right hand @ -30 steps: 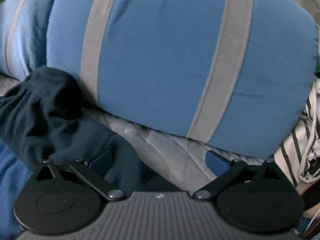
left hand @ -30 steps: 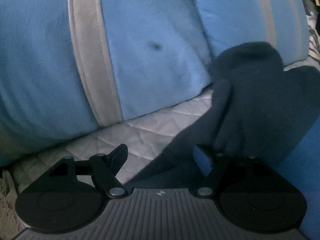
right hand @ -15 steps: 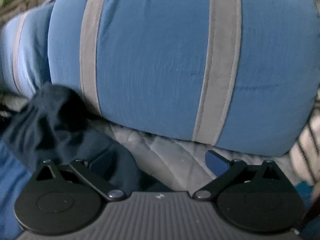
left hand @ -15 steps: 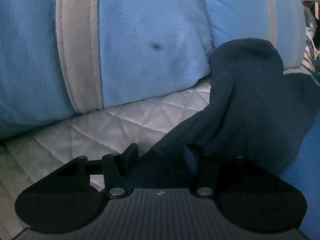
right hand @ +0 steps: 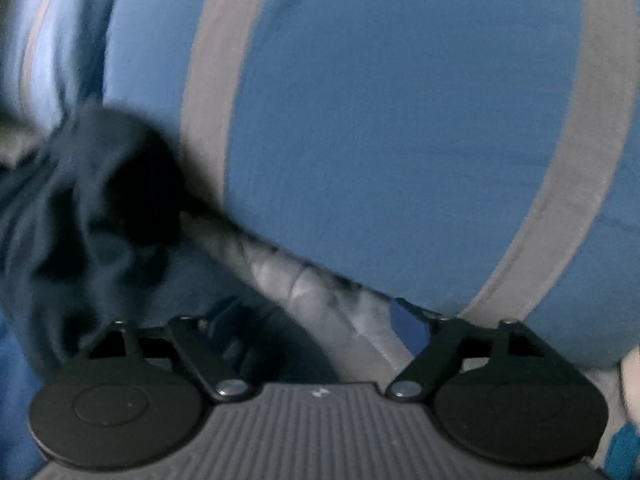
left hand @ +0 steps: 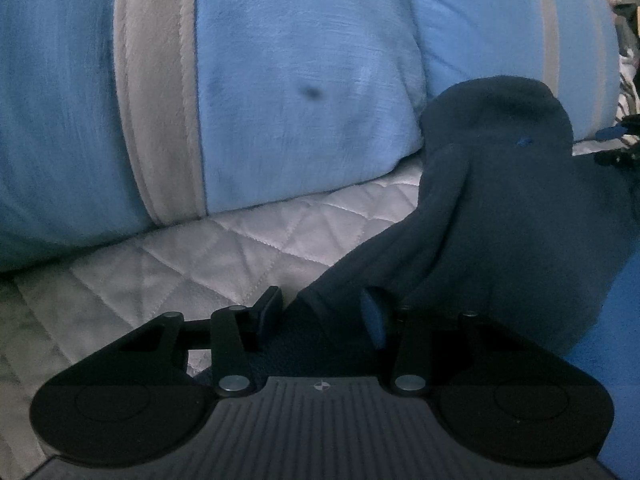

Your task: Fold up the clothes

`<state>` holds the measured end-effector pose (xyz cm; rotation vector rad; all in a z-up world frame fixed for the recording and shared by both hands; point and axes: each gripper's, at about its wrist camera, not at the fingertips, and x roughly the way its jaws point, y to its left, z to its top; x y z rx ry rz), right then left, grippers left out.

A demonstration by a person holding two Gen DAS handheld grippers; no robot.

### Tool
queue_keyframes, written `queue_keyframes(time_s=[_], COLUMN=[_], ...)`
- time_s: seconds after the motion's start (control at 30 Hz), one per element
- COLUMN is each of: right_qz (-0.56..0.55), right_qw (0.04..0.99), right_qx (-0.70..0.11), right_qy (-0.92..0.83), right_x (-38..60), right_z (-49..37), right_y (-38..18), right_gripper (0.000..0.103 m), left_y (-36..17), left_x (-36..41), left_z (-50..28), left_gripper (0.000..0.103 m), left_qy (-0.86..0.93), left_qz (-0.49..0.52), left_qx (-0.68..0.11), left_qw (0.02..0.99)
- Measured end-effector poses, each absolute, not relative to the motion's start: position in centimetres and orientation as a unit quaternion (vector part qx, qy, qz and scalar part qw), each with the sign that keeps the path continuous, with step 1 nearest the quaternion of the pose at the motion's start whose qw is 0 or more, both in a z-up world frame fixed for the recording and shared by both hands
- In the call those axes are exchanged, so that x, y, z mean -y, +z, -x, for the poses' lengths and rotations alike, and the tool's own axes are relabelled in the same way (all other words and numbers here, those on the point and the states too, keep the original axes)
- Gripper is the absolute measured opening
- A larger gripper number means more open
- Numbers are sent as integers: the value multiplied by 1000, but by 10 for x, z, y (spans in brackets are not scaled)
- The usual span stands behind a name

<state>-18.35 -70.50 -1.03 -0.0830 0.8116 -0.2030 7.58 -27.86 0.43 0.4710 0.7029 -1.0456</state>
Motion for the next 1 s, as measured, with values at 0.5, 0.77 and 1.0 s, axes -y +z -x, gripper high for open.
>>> queue_keyframes(time_s=[0.5,0.77,1.0], right_qz=[45,118,142], right_qw=[902,906,910], right_qx=[-427,-389,-353], right_qy=[-51,-115,-163], right_x=[692,671,663], right_z=[170,170,162], right_y=[-19,-7,0], right_gripper=[19,10,9], left_y=[9,31,34], left_x=[288,295,320], left_z=[-59,-49,-42], left_gripper=[18,15,15], left_qy=[-463,-396,-356], left_qz=[-267,-353,-416], left_qx=[-298,-194,-134], left_qw=[791,825,826])
